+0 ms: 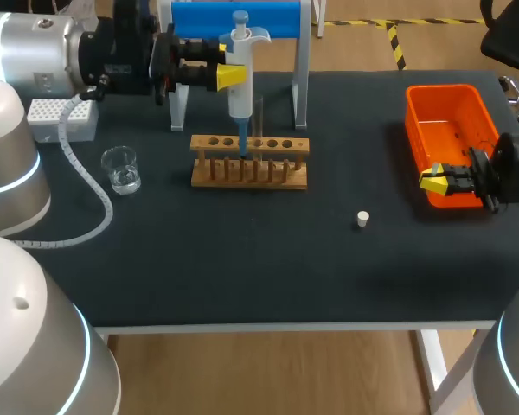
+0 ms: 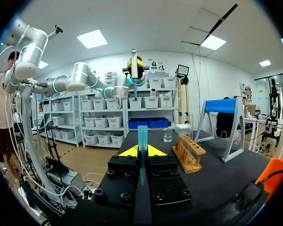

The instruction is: Invert the test tube, pick up the pipette, mount the tip to pipette, aspirate from beaker and dispense into the tube, eject the tip, return the pipette, and cap with the stopper.

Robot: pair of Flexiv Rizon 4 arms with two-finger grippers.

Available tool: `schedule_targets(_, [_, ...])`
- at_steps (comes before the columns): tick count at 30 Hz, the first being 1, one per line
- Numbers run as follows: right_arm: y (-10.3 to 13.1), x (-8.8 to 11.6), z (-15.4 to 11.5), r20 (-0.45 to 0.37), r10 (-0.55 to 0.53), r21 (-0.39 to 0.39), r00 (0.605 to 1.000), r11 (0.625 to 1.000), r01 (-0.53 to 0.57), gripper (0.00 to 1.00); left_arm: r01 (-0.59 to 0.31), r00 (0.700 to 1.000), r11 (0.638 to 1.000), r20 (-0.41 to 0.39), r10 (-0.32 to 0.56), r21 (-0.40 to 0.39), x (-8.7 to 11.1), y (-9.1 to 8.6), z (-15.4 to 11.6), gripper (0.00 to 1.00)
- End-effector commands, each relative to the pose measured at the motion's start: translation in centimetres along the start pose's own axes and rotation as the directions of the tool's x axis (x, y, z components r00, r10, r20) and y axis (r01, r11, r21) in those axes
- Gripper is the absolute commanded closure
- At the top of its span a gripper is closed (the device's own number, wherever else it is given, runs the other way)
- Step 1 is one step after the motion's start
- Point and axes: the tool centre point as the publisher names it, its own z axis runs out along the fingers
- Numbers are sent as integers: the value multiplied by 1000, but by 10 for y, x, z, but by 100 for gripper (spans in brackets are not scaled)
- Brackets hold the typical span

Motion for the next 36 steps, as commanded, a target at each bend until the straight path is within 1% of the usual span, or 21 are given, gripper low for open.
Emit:
schedule_targets(1, [0,1,-1,0,0,1,1000,1000,0,100,-1,1000,1000,0,1,2,0,0,0,100])
schedule_targets(6, [0,1,-1,0,0,1,1000,1000,0,100,-1,1000,1000,0,1,2,0,0,0,100])
schedule_targets(10, [0,3,11,-4,-5,2,1000,1000,5,100,-1,1000,1000,0,1,2,0,0,0,100])
schedule_targets(16, [0,7,37,0,1,2,1000,1000,-1,100,-1,1000,1000,0,1,2,0,0,0,100])
schedule_targets(20, [-2,9,59,-13,1,7,1000,1000,-1,100,-1,1000,1000,0,1,2,0,0,0,100])
schedule_targets(26, [-1,6,90,-35,-17,6,999,1000,17,100,-1,1000,1000,0,1,2,0,0,0,100])
schedule_targets(30, [1,3,106,-45,-30,10,999,999,30,100,-1,1000,1000,0,1,2,0,0,0,100])
schedule_targets(36, [1,3,125,-61,-43,-10,997,999,42,100,-1,1000,1000,0,1,2,0,0,0,100])
